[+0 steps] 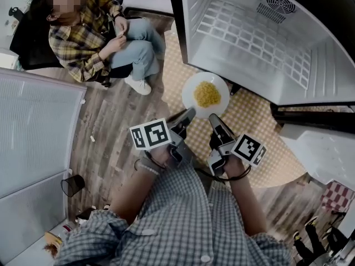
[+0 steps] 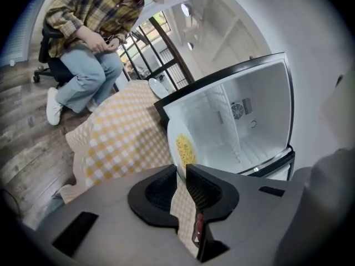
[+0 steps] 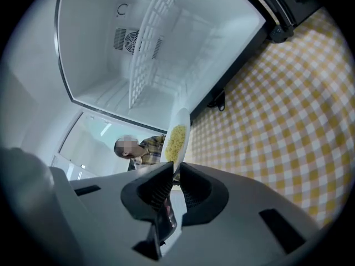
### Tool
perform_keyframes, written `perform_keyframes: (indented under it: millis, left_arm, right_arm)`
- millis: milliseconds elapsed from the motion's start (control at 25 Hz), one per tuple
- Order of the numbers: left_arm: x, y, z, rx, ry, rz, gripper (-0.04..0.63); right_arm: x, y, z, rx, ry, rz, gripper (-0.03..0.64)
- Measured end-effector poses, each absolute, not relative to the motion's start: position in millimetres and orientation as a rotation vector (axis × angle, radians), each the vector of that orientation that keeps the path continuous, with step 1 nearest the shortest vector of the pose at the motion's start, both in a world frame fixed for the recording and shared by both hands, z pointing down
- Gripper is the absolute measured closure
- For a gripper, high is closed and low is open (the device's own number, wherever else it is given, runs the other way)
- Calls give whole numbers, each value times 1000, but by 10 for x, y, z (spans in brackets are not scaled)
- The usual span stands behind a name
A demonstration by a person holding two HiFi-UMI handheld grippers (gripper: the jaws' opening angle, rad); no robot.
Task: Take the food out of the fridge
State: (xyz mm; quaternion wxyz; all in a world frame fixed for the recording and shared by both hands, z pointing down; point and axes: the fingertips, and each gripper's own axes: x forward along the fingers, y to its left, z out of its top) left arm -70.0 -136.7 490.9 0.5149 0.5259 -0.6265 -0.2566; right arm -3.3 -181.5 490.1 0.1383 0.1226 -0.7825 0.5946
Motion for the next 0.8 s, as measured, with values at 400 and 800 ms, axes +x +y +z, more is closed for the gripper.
perform_keyframes:
  millis: [400,800]
  left_arm:
    - [-785,-1247,5440,1128,-1476,-575,531]
    - [-765,-1285,5718,1158,-1501,-286,508]
  right_arm:
    - [-171,-1708,5357,359,-2153,1652,592]
    - [-142,-1702,5668,429,-2074,1600,586]
